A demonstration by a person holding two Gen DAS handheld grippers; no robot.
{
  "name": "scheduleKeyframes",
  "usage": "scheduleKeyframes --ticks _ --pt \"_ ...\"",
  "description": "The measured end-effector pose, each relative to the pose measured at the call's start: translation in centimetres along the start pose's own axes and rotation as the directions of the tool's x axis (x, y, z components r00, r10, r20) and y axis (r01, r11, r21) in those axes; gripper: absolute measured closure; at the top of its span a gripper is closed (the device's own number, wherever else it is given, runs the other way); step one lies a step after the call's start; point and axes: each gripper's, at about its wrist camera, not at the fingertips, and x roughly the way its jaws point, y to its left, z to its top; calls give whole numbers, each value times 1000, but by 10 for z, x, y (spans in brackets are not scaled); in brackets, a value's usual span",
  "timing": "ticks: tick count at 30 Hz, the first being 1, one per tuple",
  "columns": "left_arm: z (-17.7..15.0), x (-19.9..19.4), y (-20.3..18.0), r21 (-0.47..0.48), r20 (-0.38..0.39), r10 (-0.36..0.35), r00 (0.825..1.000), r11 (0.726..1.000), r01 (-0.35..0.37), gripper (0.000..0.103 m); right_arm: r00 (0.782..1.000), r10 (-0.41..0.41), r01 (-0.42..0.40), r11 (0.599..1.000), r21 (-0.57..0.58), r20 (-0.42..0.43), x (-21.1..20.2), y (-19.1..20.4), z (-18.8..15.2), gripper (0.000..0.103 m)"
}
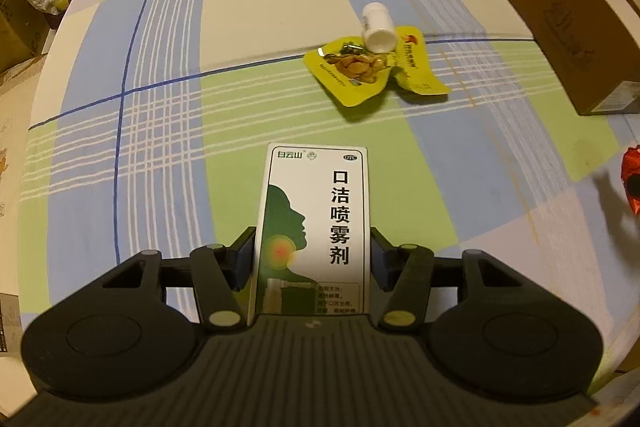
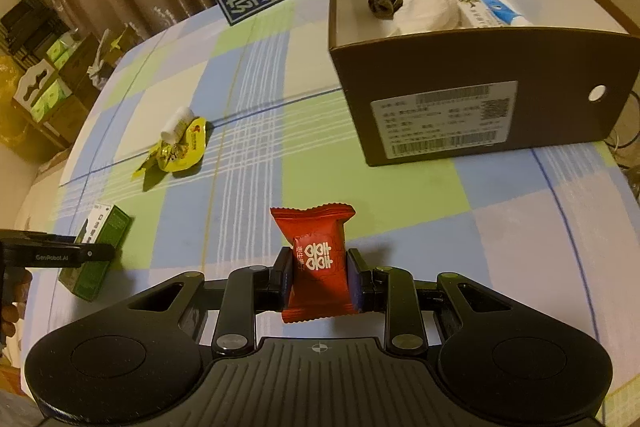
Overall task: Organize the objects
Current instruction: 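Carry the spray box and candy packet with both tools over the brown box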
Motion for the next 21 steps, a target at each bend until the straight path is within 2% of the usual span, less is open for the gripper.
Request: scheduleKeyframes --ticks 10,21 --pt "5 -42 -33 -16 90 -50 995 999 52 51 999 27 -26 1000 -7 34 -24 -14 4 78" --pt "39 -79 -103 55 198 -147 969 989 138 51 995 42 -44 999 16 91 -61 -47 24 78"
